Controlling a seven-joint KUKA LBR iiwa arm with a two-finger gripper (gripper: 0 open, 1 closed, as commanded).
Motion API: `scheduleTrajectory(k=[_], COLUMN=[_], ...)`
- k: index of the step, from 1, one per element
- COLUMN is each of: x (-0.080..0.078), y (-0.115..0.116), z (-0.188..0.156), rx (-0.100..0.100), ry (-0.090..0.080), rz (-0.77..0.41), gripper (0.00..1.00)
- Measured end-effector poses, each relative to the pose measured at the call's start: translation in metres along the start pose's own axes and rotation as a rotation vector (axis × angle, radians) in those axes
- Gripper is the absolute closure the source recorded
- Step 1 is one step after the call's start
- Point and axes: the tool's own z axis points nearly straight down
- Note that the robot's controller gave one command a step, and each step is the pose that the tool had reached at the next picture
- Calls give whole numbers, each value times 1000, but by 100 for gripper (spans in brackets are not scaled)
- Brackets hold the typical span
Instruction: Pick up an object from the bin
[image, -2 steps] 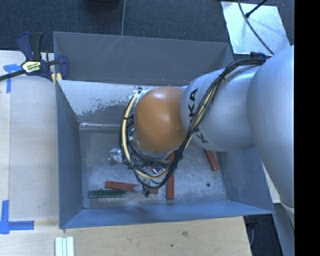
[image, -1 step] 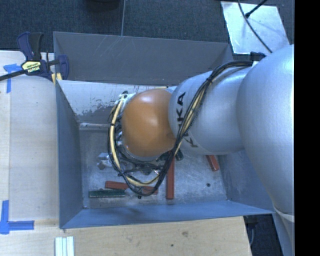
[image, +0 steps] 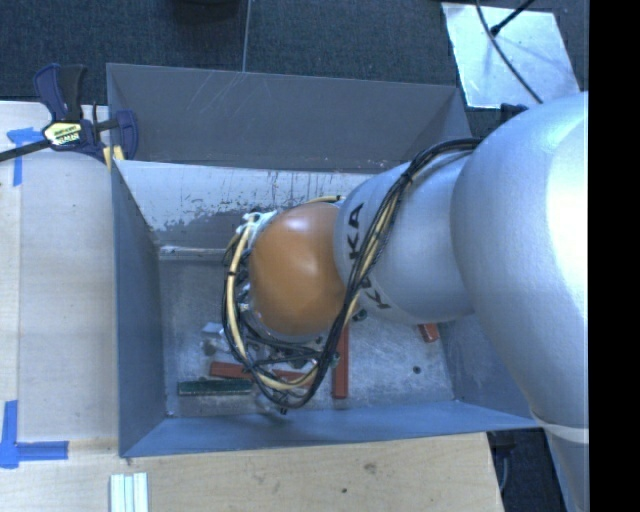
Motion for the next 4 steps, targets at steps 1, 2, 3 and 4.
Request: scheduleTrajectory(k=[1, 2, 3, 4], x=[0, -1, -3, -4], y=[-1, -1, -2, -2], z=[0, -1, -66, -97], rx=[1, 1, 4, 3], ry=[-2, -4, -11, -9], rz=[5, 5, 8, 11], gripper=[0, 100, 100, 100])
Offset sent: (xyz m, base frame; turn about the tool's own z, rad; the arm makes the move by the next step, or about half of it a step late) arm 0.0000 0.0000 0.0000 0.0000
